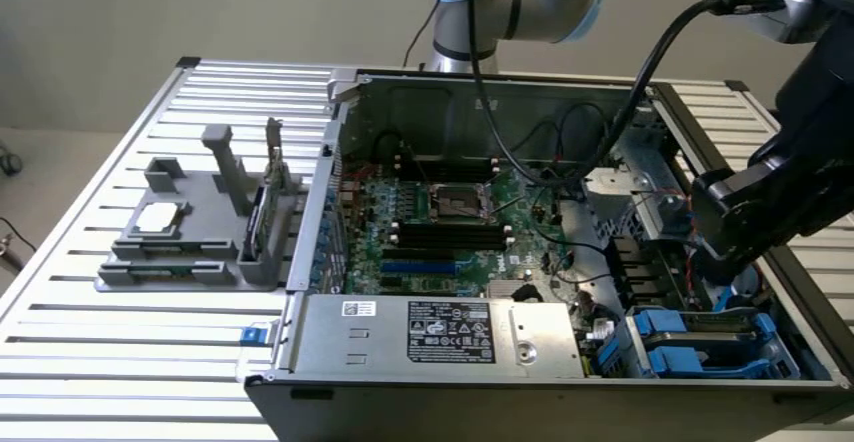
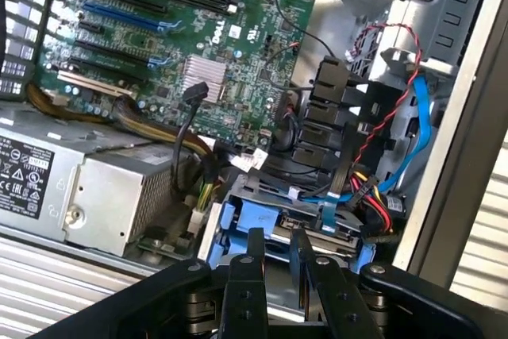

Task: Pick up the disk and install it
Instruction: 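Insert the first disk wire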

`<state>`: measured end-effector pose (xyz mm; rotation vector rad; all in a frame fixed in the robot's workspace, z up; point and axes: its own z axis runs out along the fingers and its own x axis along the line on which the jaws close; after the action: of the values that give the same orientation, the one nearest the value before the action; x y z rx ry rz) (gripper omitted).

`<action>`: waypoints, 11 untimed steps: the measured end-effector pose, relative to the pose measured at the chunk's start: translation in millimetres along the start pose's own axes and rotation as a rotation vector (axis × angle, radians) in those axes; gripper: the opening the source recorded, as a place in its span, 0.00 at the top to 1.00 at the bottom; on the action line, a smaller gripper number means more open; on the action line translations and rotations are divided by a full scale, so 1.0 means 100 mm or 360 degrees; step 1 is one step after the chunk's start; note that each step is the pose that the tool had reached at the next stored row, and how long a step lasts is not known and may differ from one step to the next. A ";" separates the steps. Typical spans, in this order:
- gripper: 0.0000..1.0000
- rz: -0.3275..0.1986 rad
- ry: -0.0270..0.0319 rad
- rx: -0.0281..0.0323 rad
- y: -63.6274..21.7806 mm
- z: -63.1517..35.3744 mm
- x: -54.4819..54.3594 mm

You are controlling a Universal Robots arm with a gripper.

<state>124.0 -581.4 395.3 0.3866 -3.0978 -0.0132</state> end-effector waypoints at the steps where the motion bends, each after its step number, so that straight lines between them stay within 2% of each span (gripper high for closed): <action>1: 0.73 0.0027 -0.00003 -0.00004 0.000 0.001 0.00; 6: 0.73 0.0139 -0.00016 -0.00029 0.000 0.005 0.00; 11: 0.73 0.0168 -0.00017 -0.00024 -0.021 0.003 -0.08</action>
<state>132.5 -581.4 394.8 0.2223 -3.1144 -0.0141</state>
